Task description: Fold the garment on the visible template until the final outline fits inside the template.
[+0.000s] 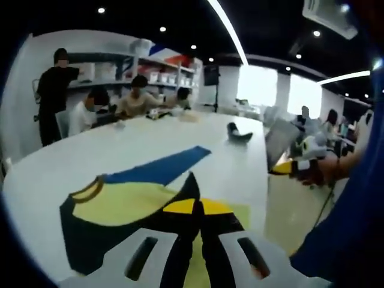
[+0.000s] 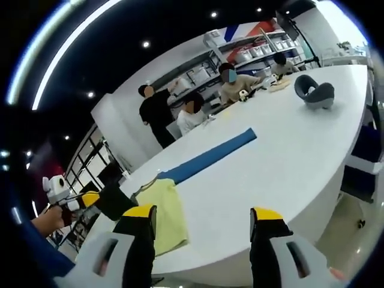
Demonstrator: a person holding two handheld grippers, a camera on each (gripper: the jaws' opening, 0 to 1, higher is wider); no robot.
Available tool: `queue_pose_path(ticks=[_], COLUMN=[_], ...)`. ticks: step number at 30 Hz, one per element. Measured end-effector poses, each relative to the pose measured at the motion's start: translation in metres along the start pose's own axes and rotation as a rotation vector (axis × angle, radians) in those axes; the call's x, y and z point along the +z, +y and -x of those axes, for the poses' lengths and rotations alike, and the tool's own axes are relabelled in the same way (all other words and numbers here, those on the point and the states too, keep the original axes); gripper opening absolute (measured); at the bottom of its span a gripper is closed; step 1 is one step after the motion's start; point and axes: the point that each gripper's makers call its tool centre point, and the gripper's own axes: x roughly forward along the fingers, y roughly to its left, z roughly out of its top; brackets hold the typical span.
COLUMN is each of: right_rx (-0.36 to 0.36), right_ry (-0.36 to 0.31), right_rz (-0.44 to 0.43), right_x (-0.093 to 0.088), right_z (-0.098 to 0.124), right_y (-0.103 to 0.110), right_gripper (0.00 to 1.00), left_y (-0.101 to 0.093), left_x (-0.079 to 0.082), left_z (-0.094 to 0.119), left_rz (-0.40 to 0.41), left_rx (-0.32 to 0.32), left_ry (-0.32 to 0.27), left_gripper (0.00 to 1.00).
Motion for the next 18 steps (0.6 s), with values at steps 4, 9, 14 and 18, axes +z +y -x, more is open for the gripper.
queue_pose_path(ticks=[4, 9, 14, 18], right_rx=[0.017, 0.000, -0.013, -0.022], right_ry=[0.012, -0.010, -0.018, -0.021], right_rz=[0.063, 0.063, 0.049, 0.028], right_x=[0.002, 0.008, 0.007, 0.003], right_z=[0.005, 0.013, 0.018, 0.020], right_y=[-0.007, -0.020, -0.026, -0.030], right_gripper=[0.61, 0.61, 0.61, 0.61], left_y=[-0.033, -0.068, -0.097, -0.128], left_x=[0.004, 0.006, -0.001, -0.019], left_z=[-0.006, -0.014, -0.017, -0.021], left_rz=[-0.045, -0.098, -0.135, -0.193], left_rx=[-0.059, -0.135, -0.200, -0.269], left_ry=[0.021, 0.044, 0.072, 0.124], left_gripper=[0.02, 0.02, 0.02, 0.02])
